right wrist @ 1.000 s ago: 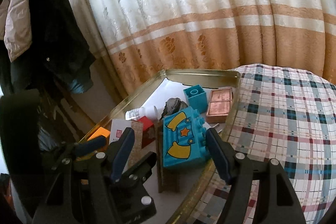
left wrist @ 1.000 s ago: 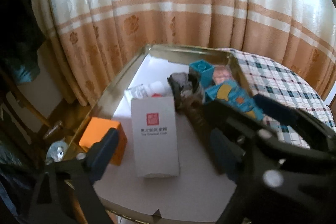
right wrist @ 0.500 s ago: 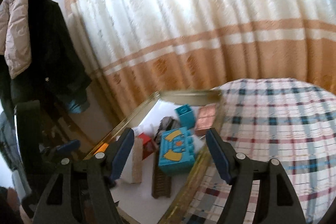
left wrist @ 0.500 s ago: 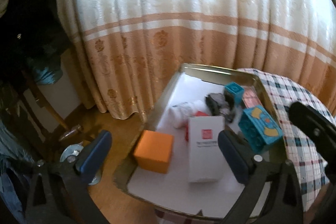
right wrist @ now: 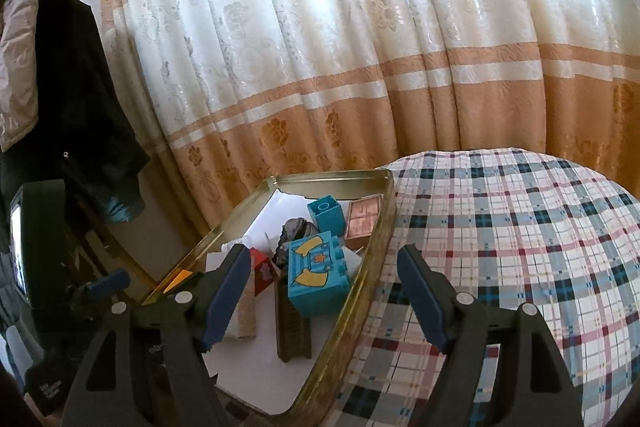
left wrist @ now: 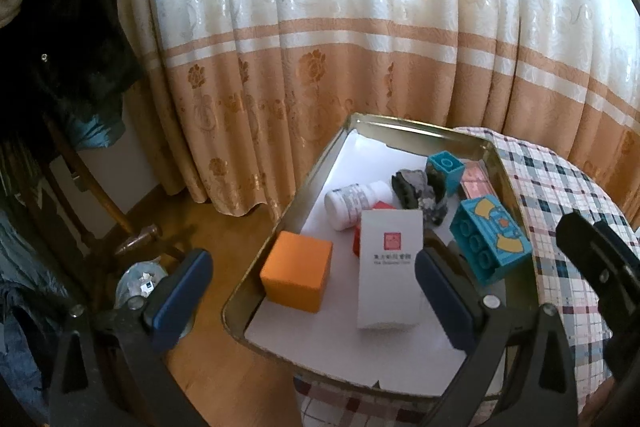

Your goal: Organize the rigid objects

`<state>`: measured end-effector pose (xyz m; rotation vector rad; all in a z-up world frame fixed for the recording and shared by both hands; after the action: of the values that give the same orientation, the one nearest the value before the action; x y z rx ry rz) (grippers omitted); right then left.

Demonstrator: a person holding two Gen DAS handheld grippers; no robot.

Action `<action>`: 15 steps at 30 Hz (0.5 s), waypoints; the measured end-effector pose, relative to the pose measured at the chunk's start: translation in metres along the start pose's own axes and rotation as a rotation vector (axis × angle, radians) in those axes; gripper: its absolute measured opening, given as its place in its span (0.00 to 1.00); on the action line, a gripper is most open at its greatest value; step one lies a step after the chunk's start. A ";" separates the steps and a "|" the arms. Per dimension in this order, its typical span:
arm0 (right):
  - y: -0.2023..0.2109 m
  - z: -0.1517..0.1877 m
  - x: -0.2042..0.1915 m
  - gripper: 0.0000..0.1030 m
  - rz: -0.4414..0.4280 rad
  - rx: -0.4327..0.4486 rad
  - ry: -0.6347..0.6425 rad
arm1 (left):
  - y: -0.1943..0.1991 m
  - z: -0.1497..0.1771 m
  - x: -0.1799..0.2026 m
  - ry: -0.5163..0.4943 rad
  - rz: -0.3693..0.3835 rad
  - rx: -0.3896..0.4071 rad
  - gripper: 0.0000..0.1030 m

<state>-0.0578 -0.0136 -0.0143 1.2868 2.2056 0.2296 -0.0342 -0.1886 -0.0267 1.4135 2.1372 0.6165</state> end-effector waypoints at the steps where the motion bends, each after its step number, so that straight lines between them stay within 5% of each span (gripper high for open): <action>1: 0.001 0.002 -0.001 0.82 0.003 -0.003 0.000 | 0.001 0.001 0.000 -0.001 -0.004 -0.003 0.99; 15: 0.032 0.005 -0.022 0.83 0.057 0.031 0.016 | 0.038 0.001 -0.001 -0.015 0.034 0.052 0.99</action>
<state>-0.0227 -0.0158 0.0037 1.3707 2.1955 0.2290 -0.0066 -0.1760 -0.0039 1.4808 2.1356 0.5654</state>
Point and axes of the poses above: each gripper's, at about its wrist camera, not at the fingertips, and y roughly against the way its jaws point, x to its right, z to its underside, the point moved 5 cm from there along -y, roughly the way its jaws point, and after that the axes turned 8 degrees about -y, right-handed, at the moved point
